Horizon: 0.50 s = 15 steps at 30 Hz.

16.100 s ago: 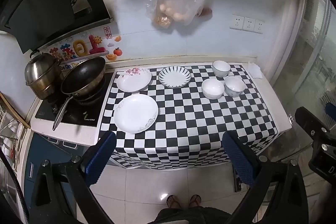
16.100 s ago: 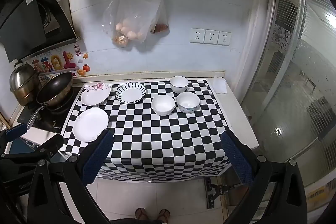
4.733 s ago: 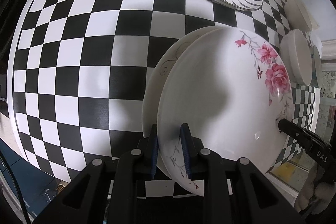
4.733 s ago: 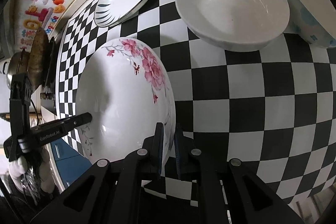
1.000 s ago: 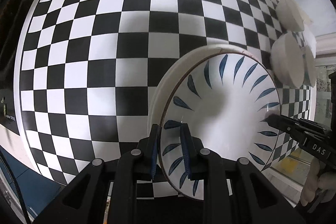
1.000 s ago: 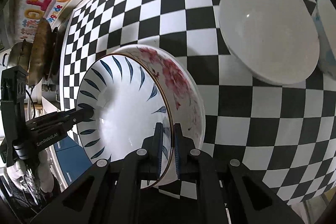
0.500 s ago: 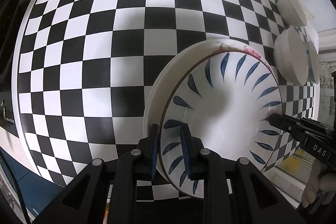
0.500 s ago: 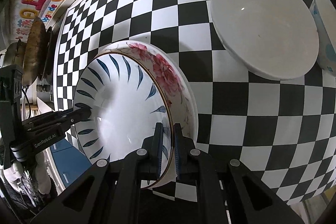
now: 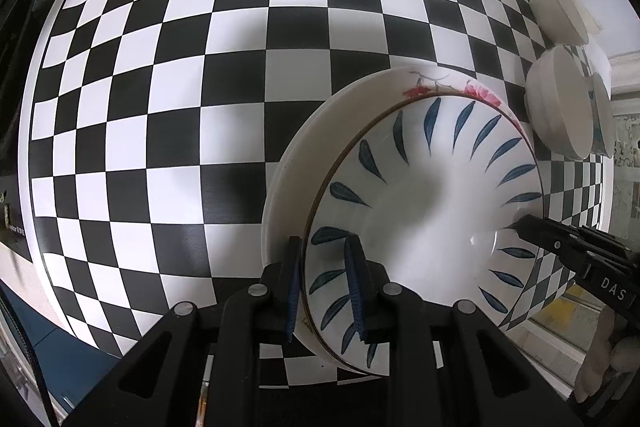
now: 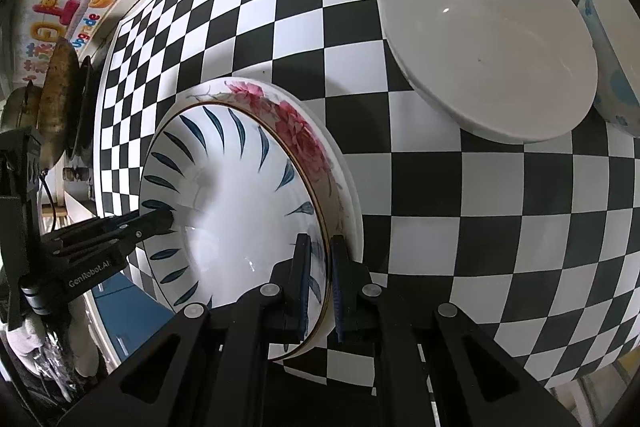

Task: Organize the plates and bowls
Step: 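Lower the blue-striped plate onto the pink-flower plate stack and open both tools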

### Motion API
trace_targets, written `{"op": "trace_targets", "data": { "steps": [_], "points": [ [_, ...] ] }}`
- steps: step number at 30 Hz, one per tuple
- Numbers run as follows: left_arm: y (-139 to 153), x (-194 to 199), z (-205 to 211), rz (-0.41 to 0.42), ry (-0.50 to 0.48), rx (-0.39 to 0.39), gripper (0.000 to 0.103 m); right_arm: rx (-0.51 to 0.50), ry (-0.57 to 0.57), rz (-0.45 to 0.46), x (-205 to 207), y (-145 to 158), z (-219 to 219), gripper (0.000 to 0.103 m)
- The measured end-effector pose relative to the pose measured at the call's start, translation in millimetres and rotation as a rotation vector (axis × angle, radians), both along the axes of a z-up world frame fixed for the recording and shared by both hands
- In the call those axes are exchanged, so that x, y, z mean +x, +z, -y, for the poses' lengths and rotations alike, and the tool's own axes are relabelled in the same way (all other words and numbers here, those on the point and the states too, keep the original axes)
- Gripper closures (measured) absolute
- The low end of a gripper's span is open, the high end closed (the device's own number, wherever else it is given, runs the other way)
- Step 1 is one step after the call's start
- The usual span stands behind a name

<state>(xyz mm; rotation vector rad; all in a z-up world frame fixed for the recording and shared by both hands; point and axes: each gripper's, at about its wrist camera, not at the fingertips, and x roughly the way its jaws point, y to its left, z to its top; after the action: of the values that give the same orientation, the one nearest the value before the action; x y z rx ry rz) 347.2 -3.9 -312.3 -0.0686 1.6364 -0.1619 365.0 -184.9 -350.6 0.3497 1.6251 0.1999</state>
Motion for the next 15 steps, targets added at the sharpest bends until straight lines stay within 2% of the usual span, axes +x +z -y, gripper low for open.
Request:
{"op": "trace_targets", "data": {
  "steps": [4,11,15],
  "points": [
    [-2,-1,-4,-0.009,0.015,0.001,0.084,-0.005,-0.014,0.002,0,1,0,0.089],
    [-5,1,-8,-0.032,0.024,0.013,0.084,-0.070,0.002,-0.007,0,7,-9,0.089],
    [-5,4,-12,-0.037,0.040,0.006,0.084,-0.061,0.000,-0.009,1,8,-8,0.087]
  ]
}}
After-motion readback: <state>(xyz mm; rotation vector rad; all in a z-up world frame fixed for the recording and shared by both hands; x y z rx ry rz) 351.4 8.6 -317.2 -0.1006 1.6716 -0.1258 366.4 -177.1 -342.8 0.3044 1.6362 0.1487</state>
